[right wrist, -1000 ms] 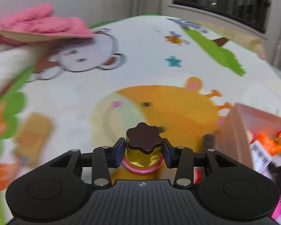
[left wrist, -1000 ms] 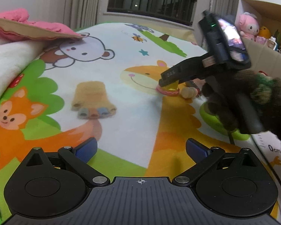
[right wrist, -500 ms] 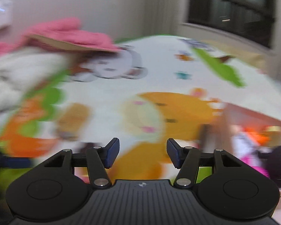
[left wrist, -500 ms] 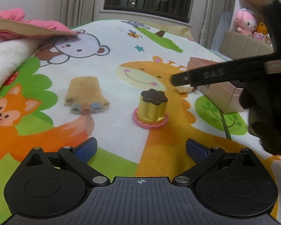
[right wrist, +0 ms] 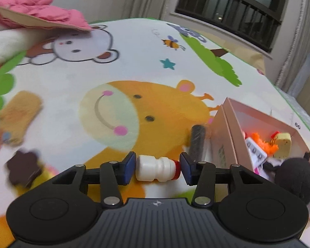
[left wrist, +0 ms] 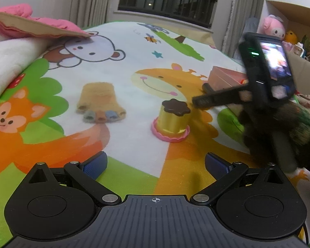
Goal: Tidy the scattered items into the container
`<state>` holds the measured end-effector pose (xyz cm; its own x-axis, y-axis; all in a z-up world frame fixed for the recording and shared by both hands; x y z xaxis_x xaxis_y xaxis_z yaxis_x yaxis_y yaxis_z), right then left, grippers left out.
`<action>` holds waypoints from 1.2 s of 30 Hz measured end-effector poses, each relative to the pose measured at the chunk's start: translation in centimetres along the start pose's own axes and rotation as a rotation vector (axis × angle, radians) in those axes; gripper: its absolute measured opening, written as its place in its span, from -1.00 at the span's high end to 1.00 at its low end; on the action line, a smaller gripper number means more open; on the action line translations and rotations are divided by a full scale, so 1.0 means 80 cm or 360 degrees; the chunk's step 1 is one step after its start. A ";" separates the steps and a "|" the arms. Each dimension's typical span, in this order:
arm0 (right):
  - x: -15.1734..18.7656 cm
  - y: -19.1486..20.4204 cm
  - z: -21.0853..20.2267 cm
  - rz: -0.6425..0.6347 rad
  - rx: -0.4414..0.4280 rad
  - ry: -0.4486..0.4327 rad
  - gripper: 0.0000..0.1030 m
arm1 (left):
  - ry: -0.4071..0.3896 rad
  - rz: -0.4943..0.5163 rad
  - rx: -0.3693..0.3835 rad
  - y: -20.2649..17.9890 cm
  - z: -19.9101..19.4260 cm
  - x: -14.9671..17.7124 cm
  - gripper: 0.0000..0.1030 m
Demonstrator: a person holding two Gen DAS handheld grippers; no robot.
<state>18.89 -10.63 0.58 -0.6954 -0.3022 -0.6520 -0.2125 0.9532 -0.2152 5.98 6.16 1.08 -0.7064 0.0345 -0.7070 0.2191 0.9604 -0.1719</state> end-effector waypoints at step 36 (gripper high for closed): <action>0.206 -0.074 -0.129 0.0433 -0.0307 -0.0076 -1.00 | 0.0061 0.0340 -0.0233 -0.079 0.087 -0.057 -0.17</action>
<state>1.60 -21.13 -1.41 -0.7127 -0.0323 -0.7008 -0.1527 0.9821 0.1100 12.50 -2.01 0.61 -0.6802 0.2489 -0.6895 0.2684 0.9598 0.0817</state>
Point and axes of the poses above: each gripper's, at about its wrist camera, not at the fingertips, and z roughly the way its jaws point, y to its left, x to its underside, the point moved 2 cm from there along z, roughly the way its jaws point, and after that the axes turned 8 degrees about y, right-handed, at the moved point
